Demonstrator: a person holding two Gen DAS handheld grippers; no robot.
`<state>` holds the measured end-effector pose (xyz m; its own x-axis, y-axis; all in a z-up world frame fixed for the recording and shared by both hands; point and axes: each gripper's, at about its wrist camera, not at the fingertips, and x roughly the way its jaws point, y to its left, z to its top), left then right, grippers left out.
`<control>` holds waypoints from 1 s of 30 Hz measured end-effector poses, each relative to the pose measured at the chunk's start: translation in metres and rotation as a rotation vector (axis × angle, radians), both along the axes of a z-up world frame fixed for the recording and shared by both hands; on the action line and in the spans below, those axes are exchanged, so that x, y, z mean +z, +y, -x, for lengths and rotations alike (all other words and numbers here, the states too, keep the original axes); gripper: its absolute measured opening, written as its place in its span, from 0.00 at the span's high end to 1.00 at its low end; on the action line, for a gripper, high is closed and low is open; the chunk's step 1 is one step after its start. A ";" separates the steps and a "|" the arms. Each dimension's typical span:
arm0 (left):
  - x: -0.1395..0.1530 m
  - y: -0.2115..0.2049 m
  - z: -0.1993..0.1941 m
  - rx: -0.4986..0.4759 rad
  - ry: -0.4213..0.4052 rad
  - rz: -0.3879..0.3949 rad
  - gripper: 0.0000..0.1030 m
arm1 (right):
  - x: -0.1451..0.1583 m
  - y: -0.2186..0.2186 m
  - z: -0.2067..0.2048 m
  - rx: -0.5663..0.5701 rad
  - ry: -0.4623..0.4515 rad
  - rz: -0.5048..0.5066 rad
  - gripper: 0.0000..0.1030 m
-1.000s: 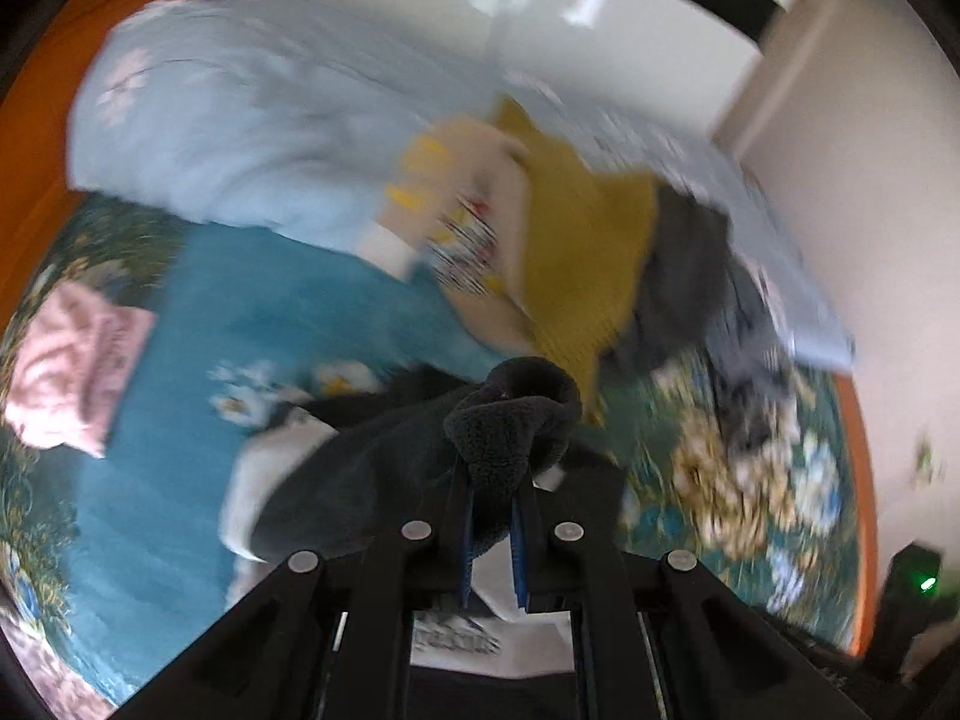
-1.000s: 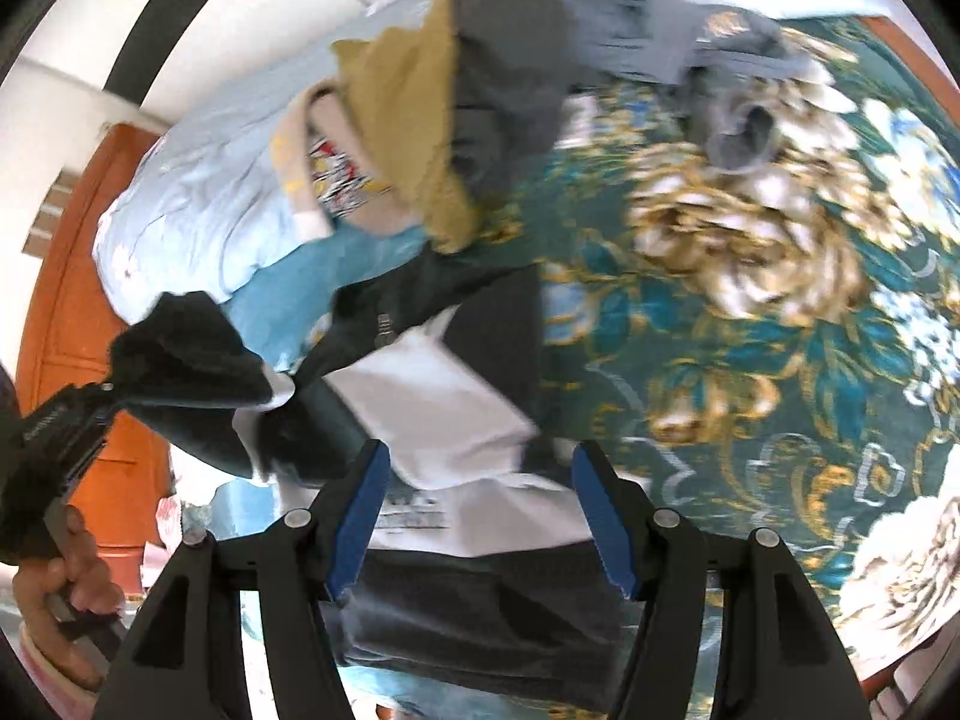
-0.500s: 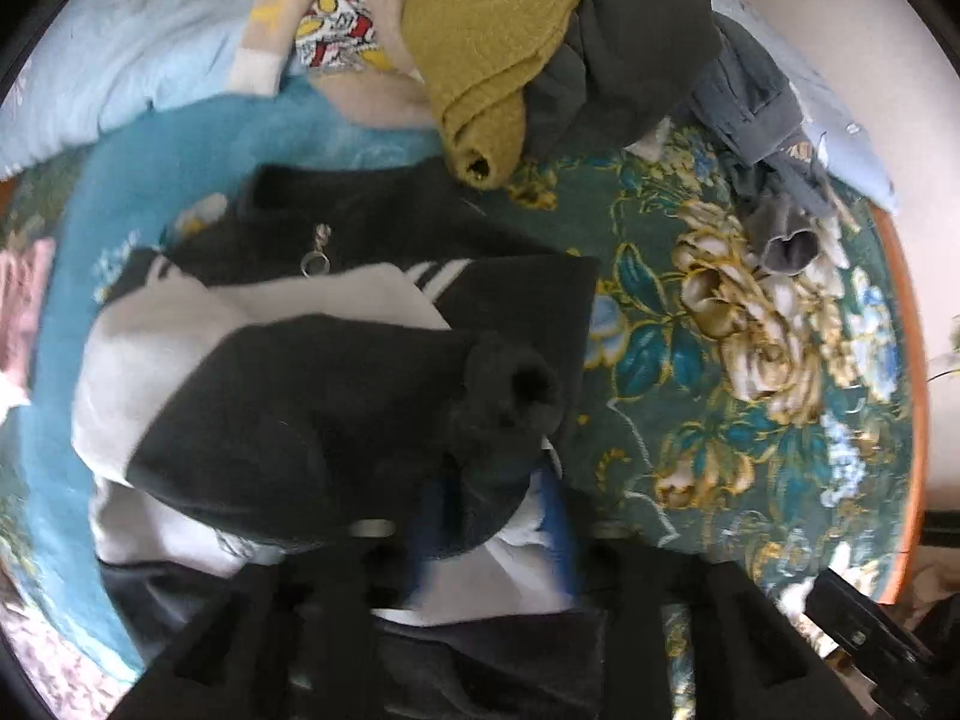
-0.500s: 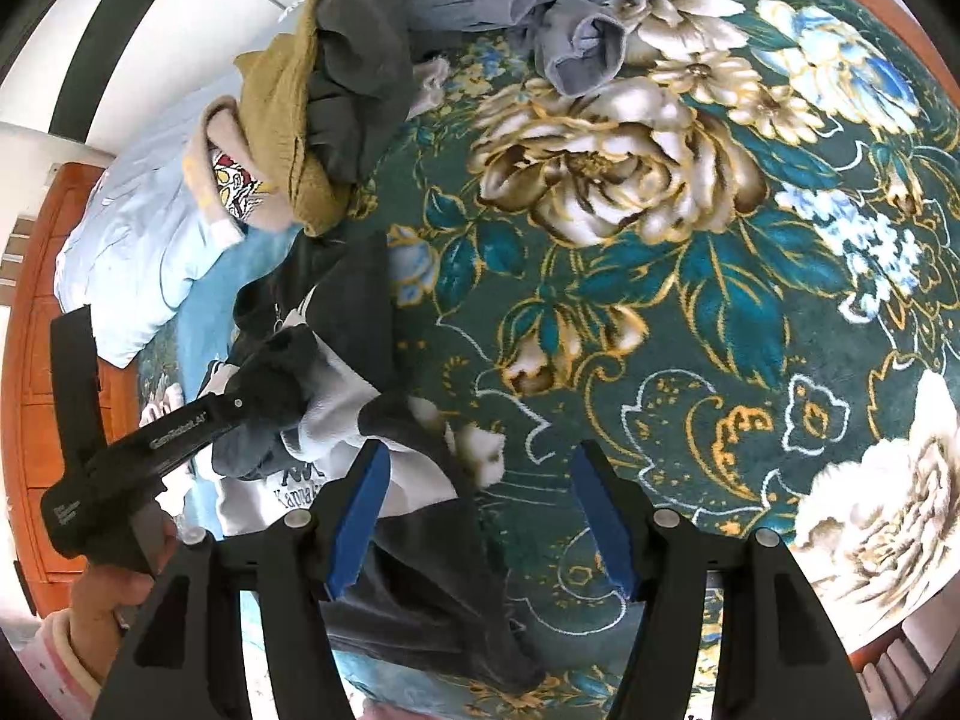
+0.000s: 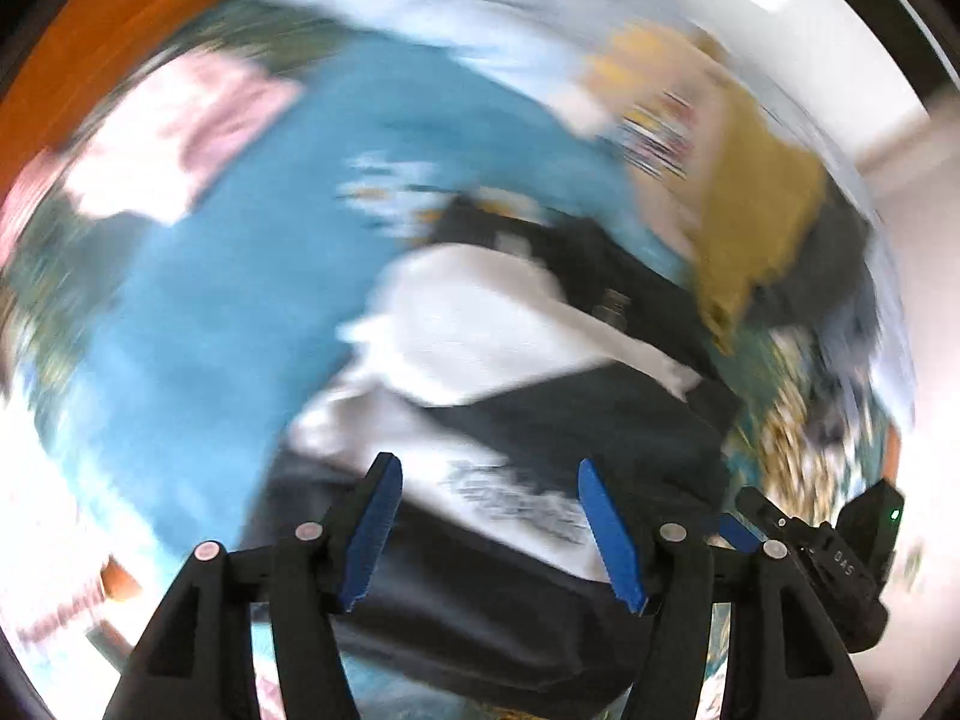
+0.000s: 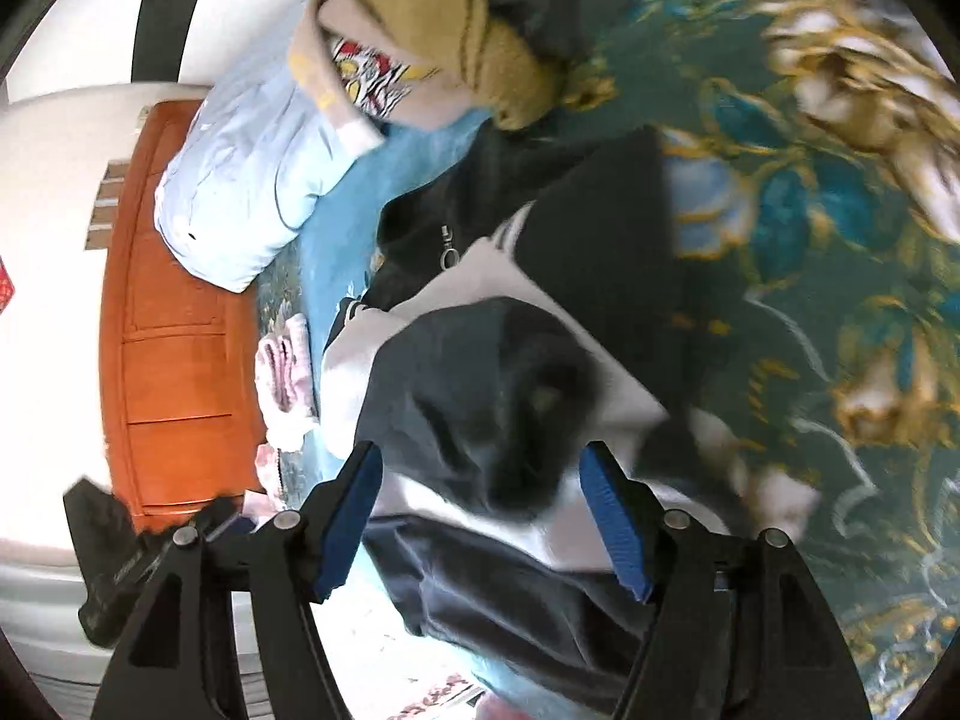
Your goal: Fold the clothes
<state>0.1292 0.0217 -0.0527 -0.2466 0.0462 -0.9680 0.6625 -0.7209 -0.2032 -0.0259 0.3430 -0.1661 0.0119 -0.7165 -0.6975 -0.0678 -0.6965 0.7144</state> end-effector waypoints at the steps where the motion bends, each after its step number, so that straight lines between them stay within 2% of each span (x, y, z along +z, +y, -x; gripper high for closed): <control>1: 0.003 -0.011 -0.012 0.042 -0.007 0.001 0.37 | -0.006 -0.005 0.004 -0.002 -0.019 -0.024 0.33; 4: 0.009 -0.035 -0.045 0.143 -0.024 0.004 0.37 | -0.028 -0.011 0.011 -0.023 -0.103 -0.126 0.33; 7: 0.012 -0.049 -0.072 0.212 -0.030 -0.003 0.37 | -0.031 -0.014 0.010 -0.025 -0.115 -0.151 0.34; 9: 0.011 -0.054 -0.078 0.237 -0.032 -0.015 0.37 | -0.016 -0.018 0.012 -0.001 -0.054 -0.144 0.54; 10: 0.011 -0.056 -0.079 0.247 -0.028 -0.022 0.37 | -0.007 -0.020 0.014 0.012 -0.019 -0.142 0.74; 11: 0.010 -0.057 -0.081 0.257 -0.024 -0.031 0.37 | 0.002 -0.022 0.016 0.025 0.017 -0.139 0.79; 13: 0.012 -0.057 -0.081 0.256 -0.006 -0.037 0.37 | 0.020 -0.026 0.020 0.050 0.087 -0.133 0.82; 19: 0.010 -0.050 -0.080 0.202 0.014 -0.038 0.37 | 0.069 -0.025 0.031 0.108 0.305 -0.121 0.83; 20: 0.008 -0.050 -0.082 0.202 0.008 -0.040 0.37 | 0.065 -0.020 0.035 0.097 0.296 -0.133 0.83; 23: 0.001 -0.046 -0.091 0.199 -0.016 -0.046 0.37 | 0.012 -0.005 0.043 0.057 0.141 -0.202 0.83; 26: -0.005 -0.045 -0.099 0.182 -0.039 -0.044 0.37 | -0.025 0.004 0.038 0.053 0.040 -0.258 0.81; 28: -0.008 -0.044 -0.103 0.172 -0.042 -0.045 0.37 | -0.025 0.010 0.032 0.024 0.034 -0.236 0.77; 30: -0.011 -0.045 -0.105 0.155 -0.039 -0.053 0.37 | -0.011 0.015 0.025 -0.001 0.063 -0.216 0.66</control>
